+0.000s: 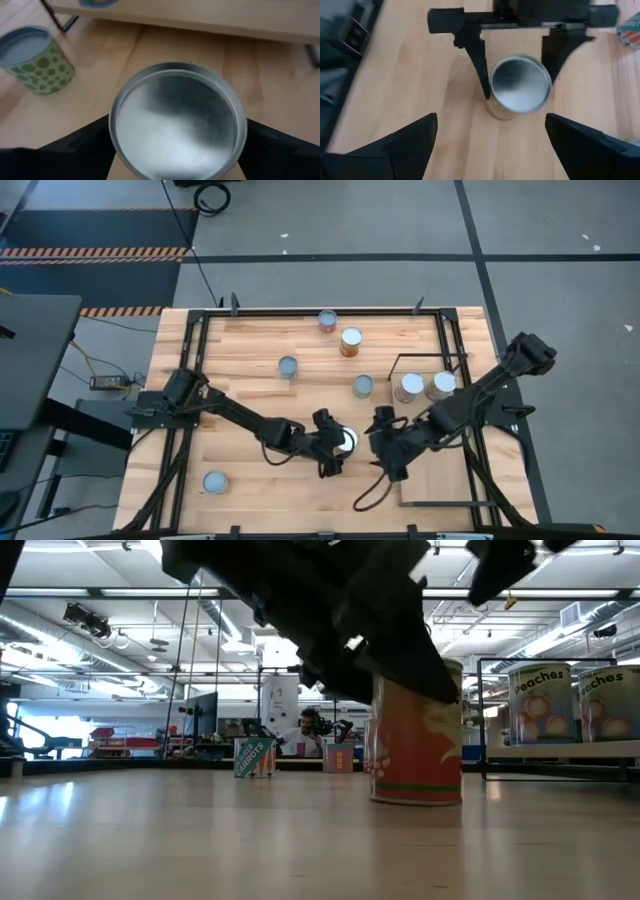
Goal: Pick and place cans onto a shelf
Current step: Put left the canned corn on the shelf
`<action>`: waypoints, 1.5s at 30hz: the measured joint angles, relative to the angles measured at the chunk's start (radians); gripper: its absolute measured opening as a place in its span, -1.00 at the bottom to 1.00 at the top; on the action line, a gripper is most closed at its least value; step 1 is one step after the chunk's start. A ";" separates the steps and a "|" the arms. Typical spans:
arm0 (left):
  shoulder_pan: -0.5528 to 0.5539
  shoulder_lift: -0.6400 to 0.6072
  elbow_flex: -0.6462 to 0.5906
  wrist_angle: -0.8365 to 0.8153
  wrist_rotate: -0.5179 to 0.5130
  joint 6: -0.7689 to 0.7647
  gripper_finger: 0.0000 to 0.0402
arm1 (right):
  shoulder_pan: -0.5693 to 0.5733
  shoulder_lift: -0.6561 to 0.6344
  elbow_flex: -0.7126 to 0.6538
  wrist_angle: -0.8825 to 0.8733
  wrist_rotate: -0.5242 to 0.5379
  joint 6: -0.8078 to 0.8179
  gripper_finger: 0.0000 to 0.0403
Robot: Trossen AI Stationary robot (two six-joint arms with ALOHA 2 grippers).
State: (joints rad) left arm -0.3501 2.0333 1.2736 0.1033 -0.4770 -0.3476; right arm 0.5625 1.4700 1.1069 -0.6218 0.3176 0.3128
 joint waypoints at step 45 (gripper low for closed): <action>-0.109 -0.800 -0.579 -0.271 -0.173 -0.105 0.75 | -0.317 0.247 0.003 0.216 -0.327 -0.315 0.64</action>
State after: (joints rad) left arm -0.4587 1.2338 0.6945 -0.1672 -0.6503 -0.4521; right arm 0.2455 1.7174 1.1094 -0.4060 -0.0098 -0.0020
